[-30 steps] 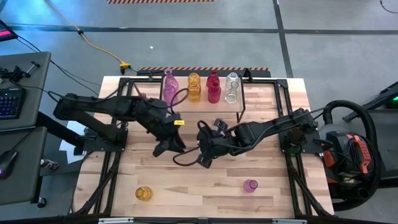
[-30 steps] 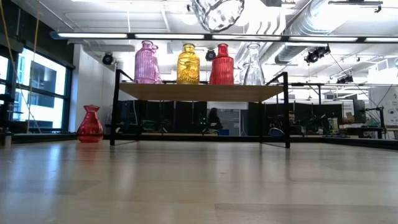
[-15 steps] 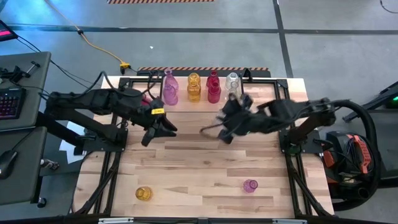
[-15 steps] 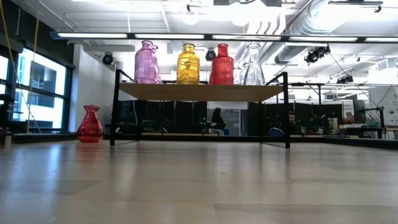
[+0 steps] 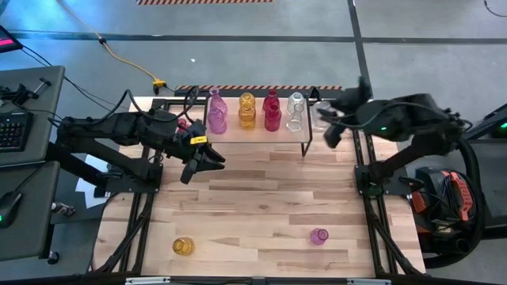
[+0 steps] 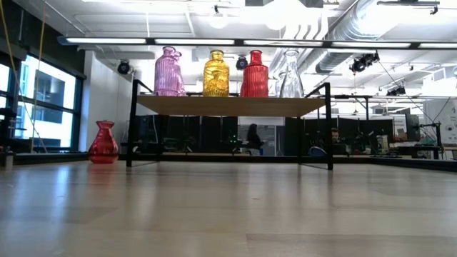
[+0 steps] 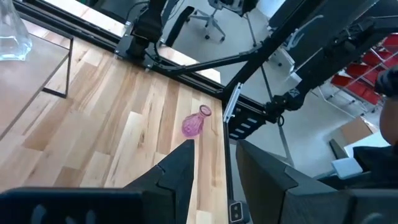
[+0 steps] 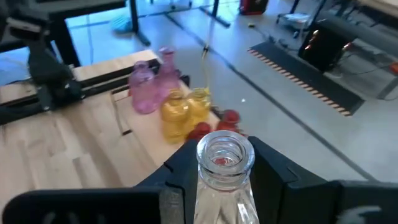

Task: Sort vases onto shelf
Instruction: Put the transparent vase on the shelf aligned with the other transparent vases

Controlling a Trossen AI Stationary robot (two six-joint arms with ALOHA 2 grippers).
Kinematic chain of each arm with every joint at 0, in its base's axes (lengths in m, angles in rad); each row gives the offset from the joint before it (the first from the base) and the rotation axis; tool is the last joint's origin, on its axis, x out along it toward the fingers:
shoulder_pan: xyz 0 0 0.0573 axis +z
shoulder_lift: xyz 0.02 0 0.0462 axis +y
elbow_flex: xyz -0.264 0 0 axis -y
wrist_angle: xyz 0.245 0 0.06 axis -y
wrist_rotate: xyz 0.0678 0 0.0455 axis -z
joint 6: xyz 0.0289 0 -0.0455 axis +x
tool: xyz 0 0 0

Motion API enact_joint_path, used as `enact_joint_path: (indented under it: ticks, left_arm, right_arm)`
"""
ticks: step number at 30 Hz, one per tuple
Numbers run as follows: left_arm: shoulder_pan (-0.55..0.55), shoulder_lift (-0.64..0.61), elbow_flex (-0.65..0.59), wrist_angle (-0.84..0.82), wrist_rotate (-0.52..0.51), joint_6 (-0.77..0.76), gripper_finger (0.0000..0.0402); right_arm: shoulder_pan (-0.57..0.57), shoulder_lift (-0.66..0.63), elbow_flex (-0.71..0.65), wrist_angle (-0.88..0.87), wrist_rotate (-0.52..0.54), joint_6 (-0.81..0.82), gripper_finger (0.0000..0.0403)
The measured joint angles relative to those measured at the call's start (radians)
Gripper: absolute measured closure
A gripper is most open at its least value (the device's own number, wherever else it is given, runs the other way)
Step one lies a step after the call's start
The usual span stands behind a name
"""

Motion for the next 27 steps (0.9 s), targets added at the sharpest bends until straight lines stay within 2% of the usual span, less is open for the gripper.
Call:
enact_joint_path:
  ticks: [7, 11, 14, 21, 27]
  left_arm:
    - [0.0, 0.0, 0.0, 0.0, -0.058, -0.002, 0.0289]
    - [0.007, 0.0, 0.0, 0.0, -0.063, -0.003, 0.0289]
    - [0.016, 0.0, 0.0, 0.0, -0.062, -0.003, 0.0289]
    - [0.056, 0.0, 0.0, 0.0, -0.063, -0.003, 0.0289]
    - [0.081, 0.001, 0.0, 0.0, -0.063, -0.003, 0.0289]
  right_arm:
    - [0.0, -0.085, -0.016, -0.095, 0.091, 0.043, 0.0313]
    - [0.0, -0.172, -0.175, -0.051, 0.096, 0.089, 0.0313]
    - [0.0, -0.266, -0.36, 0.08, 0.09, 0.104, 0.0313]
    - [-0.019, -0.459, -0.777, 0.525, -0.004, 0.08, 0.0313]
    - [-0.036, -0.488, -1.02, 0.829, -0.046, 0.001, 0.0313]
